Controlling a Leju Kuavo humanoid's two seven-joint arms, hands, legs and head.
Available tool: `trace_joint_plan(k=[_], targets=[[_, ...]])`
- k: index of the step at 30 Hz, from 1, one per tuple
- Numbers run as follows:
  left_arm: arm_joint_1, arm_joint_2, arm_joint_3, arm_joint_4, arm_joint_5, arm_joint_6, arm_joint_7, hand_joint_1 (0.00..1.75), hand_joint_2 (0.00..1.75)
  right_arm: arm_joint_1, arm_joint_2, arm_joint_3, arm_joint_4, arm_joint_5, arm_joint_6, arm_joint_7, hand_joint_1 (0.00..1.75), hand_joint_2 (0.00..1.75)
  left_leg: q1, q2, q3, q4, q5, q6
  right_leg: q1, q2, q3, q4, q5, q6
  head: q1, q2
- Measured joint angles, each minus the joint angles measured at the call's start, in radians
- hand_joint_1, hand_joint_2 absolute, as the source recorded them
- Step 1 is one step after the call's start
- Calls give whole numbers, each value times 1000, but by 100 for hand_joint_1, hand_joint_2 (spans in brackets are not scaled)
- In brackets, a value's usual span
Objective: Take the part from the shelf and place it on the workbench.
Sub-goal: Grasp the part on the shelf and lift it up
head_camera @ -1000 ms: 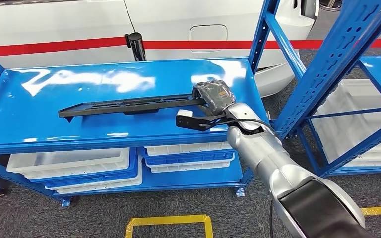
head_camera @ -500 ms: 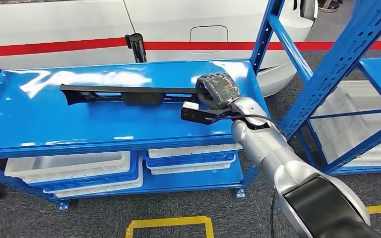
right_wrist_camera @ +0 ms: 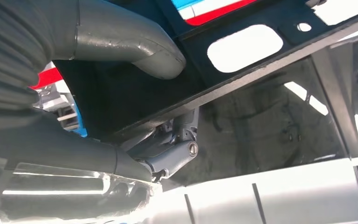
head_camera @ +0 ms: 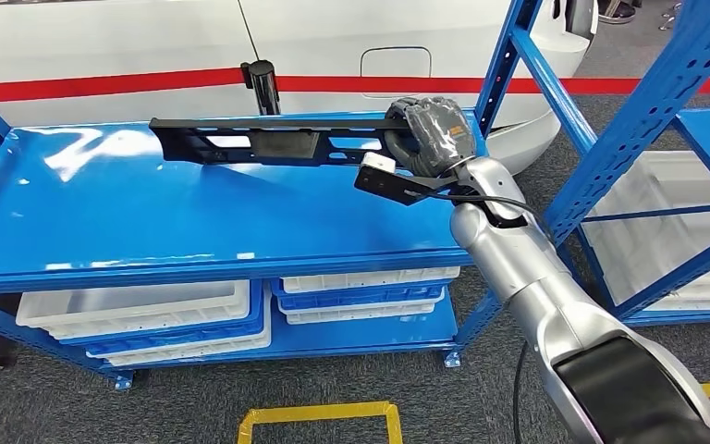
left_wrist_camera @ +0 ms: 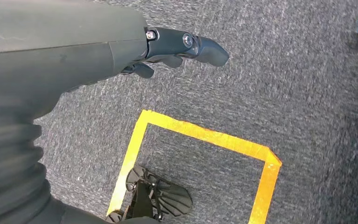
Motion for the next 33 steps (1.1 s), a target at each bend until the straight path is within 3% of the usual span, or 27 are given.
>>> trace_joint_plan(k=[10, 12, 14, 16, 18, 19, 20, 21, 23, 24, 26, 29, 31, 33], targets=[[0, 2, -17, 0, -29, 4, 15, 0, 175, 42, -22, 0, -70, 20, 10, 18, 164, 175, 0, 0, -3, 7, -6, 10, -14, 0, -1, -2, 1, 8, -1, 0], [0, 3, -18, 0, -30, 5, 17, 0, 175, 47, -22, 0, -72, 21, 10, 18, 164, 175, 0, 0, -3, 8, -5, 16, -18, 0, 1, -5, 4, 12, -1, 0], [-1, 3, -20, 0, -31, 5, 18, 0, 175, 48, -24, -1, -77, 21, 10, 19, 164, 175, 4, 3, 2, -6, 6, 30, -15, 0, -4, 3, -4, 17, 0, 0], [-2, 3, -23, 0, -31, 5, 20, 0, 175, 49, -28, -2, -80, 21, 10, 19, 164, 175, 8, 7, 7, -21, 19, 43, -12, 0, -37, 75, -49, 8, 2, 0], [-3, 3, -25, 0, -33, 5, 23, 0, 175, 56, -34, -3, -81, 21, 10, 20, 164, 175, 7, 8, 3, -23, 24, 47, -12, -1, -98, 215, -114, -4, 4, 0], [-3, 3, -26, 0, -35, 5, 25, 0, 175, 62, -36, -4, -82, 22, 10, 21, 164, 175, 7, 7, 1, -22, 25, 47, -11, -1, -122, 273, -133, -4, 4, 0], [-3, 3, -27, 0, -36, 5, 26, 0, 175, 69, -38, -4, -83, 22, 10, 22, 164, 175, 7, 6, -1, -22, 27, 46, -11, -1, -129, 297, -137, 0, 4, 0], [-2, 2, -28, 0, -36, 5, 26, 0, 175, 74, -39, -5, -85, 23, 11, 24, 164, 175, 7, 6, -4, -21, 29, 44, -11, -1, -115, 280, -124, 8, 5, 0], [-2, 1, -30, 0, -37, 5, 27, 0, 175, 77, -41, -9, -92, 26, 11, 26, 164, 175, 9, 4, -11, -15, 32, 37, -15, -4, -41, 148, -79, 23, 6, 0], [-3, 1, -30, 0, -38, 5, 28, 0, 175, 77, -41, -11, -96, 28, 11, 26, 164, 175, 8, 4, -16, -10, 33, 32, -14, -4, -5, 87, -58, 25, 6, 0], [-3, 2, -31, 0, -39, 5, 29, 0, 175, 79, -42, -15, -104, 31, 12, 28, 164, 175, 5, 2, -26, 2, 35, 21, -11, -1, 24, 30, -39, 19, 4, 0], [0, 2, -31, 0, -39, 5, 29, 0, 175, 83, -42, -16, -110, 36, 12, 29, 164, 175, 11, 2, -41, 16, 31, 5, -14, 3, 9, 33, -29, -2, 0, 0], [1, 3, -31, 0, -39, 5, 29, 0, 175, 83, -41, -17, -112, 36, 13, 30, 164, 175, 17, 4, -63, 73, -28, -7, -17, 2, -2, 31, -16, -22, -1, 0], [1, 3, -31, 0, -39, 5, 29, 0, 175, 84, -40, -17, -113, 36, 13, 30, 164, 175, 20, 5, -102, 203, -122, -17, -11, 1, -16, 32, -4, -36, -2, 0]])
